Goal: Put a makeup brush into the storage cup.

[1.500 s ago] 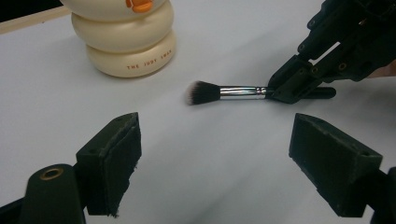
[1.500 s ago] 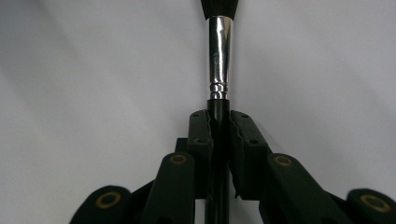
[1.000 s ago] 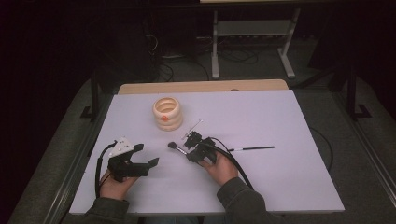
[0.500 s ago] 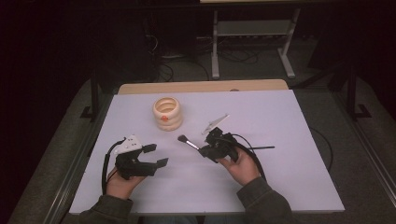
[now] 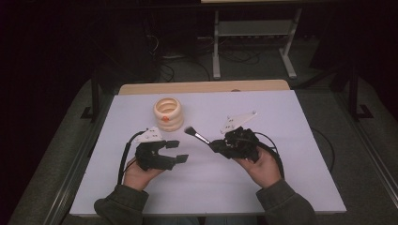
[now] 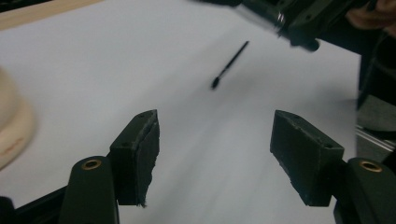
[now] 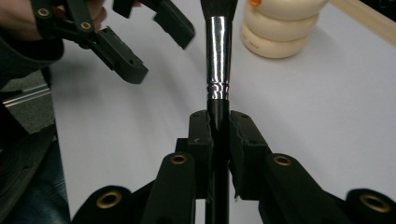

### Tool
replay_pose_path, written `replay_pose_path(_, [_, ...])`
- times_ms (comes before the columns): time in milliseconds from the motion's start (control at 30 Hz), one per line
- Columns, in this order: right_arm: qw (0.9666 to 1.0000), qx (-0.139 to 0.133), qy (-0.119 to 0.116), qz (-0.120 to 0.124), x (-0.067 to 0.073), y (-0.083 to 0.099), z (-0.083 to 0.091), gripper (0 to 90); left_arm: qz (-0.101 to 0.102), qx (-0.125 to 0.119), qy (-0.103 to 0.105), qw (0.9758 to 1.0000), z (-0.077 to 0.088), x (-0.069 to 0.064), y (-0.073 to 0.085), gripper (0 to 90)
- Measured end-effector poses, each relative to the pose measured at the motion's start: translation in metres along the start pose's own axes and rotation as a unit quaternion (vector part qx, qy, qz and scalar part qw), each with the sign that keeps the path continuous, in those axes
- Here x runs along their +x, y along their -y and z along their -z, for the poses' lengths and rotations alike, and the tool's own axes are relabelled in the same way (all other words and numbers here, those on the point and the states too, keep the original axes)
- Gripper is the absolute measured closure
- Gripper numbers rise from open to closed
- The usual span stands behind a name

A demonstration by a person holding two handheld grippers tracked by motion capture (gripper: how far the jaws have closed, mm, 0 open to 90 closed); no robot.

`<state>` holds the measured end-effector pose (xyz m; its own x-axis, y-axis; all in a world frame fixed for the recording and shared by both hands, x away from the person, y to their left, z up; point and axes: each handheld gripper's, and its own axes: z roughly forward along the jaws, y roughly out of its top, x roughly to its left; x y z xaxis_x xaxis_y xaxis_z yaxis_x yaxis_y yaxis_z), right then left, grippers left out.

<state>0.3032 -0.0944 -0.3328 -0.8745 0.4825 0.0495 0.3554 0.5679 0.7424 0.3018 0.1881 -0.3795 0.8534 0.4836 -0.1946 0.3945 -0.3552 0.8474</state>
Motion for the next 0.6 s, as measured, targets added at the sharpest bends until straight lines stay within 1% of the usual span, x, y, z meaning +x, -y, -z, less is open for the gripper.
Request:
replay_pose_path(33, [1.0, -0.003, -0.005, 0.001, 0.002, 0.003, -0.002, 78.7, 0.0, 0.004, 0.009, 1.0, -0.002, -0.001, 0.001, 33.2])
replay_pose_path(67, [0.9999, -0.006, -0.01, 0.002, 0.005, 0.007, -0.004, 78.7, 0.006, 0.007, 0.023, 0.9997, -0.005, -0.003, 0.001, 33.2])
replay_pose_path(100, [0.9998, -0.01, -0.015, -0.001, 0.007, 0.01, -0.007, 78.7, 0.008, 0.008, 0.03, 0.9995, -0.006, -0.004, 0.002, 33.3])
replay_pose_path(133, [0.9997, -0.013, -0.018, 0.0, 0.007, 0.013, -0.009, 78.7, 0.007, 0.009, 0.035, 0.9993, -0.008, -0.006, 0.003, 33.5])
replay_pose_path(167, [0.9994, -0.02, -0.027, -0.007, 0.008, 0.018, -0.014, 78.7, 0.006, 0.011, 0.039, 0.9992, -0.009, -0.007, 0.004, 34.1])
replay_pose_path(200, [0.9995, -0.011, -0.028, -0.006, 0.009, 0.02, -0.018, 78.6, 0.005, 0.015, 0.042, 0.999, -0.01, -0.007, 0.005, 34.6])
replay_pose_path(233, [0.9996, -0.012, -0.025, -0.003, 0.01, 0.022, -0.019, 78.6, 0.006, 0.02, 0.046, 0.9987, -0.011, -0.006, 0.006, 34.8])
replay_pose_path(267, [0.9992, -0.02, -0.032, -0.008, 0.011, 0.024, -0.02, 78.7, 0.011, 0.018, 0.052, 0.9984, -0.012, -0.005, 0.008, 35.3])
replay_pose_path(300, [0.9986, -0.027, -0.044, -0.008, 0.011, 0.026, -0.02, 78.6, 0.02, 0.018, 0.059, 0.9979, -0.013, -0.002, 0.01, 36.7])
replay_pose_path(333, [0.9987, -0.029, -0.042, -0.005, 0.013, 0.026, -0.021, 78.6, 0.032, 0.017, 0.068, 0.997, -0.014, 0.001, 0.013, 38.0])
replay_pose_path(367, [0.9989, -0.028, -0.039, 0.002, 0.015, 0.026, -0.022, 78.6, 0.045, 0.012, 0.077, 0.996, -0.014, 0.003, 0.015, 38.8])
replay_pose_path(400, [0.9986, -0.028, -0.044, -0.001, 0.017, 0.026, -0.023, 78.6, 0.053, 0.008, 0.084, 0.995, -0.014, 0.005, 0.016, 39.7])
replay_pose_path(467, [0.9986, -0.027, -0.044, 0.003, 0.018, 0.027, -0.026, 78.6, 0.056, 0.003, 0.091, 0.9943, -0.014, 0.004, 0.017, 41.7])
replay_pose_path(500, [0.9986, -0.027, -0.046, 0.007, 0.019, 0.027, -0.027, 78.6, 0.05, 0.004, 0.092, 0.9945, -0.014, 0.003, 0.017, 42.5])
replay_pose_path(600, [0.9986, -0.021, -0.048, 0.013, 0.023, 0.028, -0.032, 78.6, 0.051, -0.002, 0.102, 0.9934, -0.014, 0.0, 0.016, 44.5])
